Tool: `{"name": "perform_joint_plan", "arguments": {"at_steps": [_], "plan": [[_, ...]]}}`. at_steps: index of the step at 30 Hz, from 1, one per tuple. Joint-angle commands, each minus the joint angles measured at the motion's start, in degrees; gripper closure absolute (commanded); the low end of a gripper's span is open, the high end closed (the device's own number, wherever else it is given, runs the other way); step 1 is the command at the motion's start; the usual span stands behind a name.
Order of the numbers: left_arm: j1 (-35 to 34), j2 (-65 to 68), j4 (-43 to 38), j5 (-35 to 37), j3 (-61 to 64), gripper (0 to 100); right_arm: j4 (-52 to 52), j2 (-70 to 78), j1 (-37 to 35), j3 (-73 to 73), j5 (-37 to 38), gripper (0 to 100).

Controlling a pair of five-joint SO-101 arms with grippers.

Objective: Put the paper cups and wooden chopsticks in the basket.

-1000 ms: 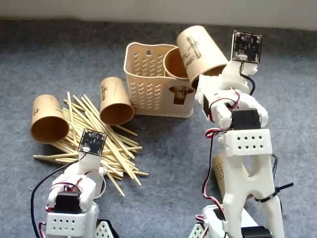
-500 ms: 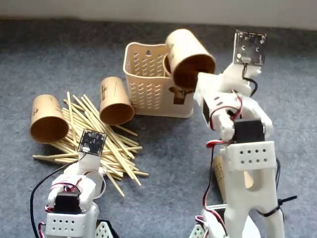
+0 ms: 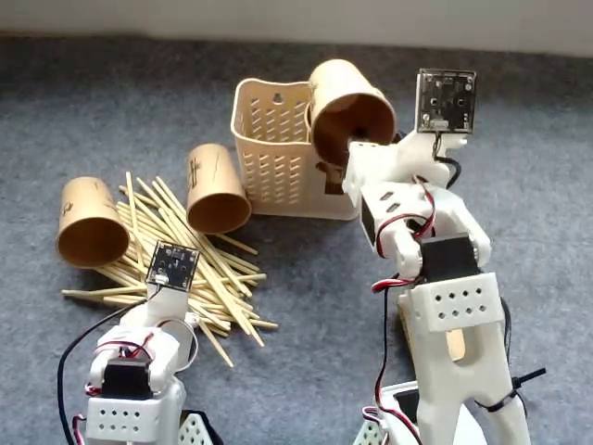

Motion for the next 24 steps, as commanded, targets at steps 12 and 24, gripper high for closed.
{"name": "perform_joint_plan", "arguments": {"at_steps": [12,24], "plan": [[0.9,-0.8,0.2,-0.4,1.1,98,-7.2,-3.9,0.5,5.5,5.7,99.8],[0.9,-0.8,0.2,-0.4,1.1,98,-0.9,-11.6,0.3,4.3,5.4,99.3]]}}
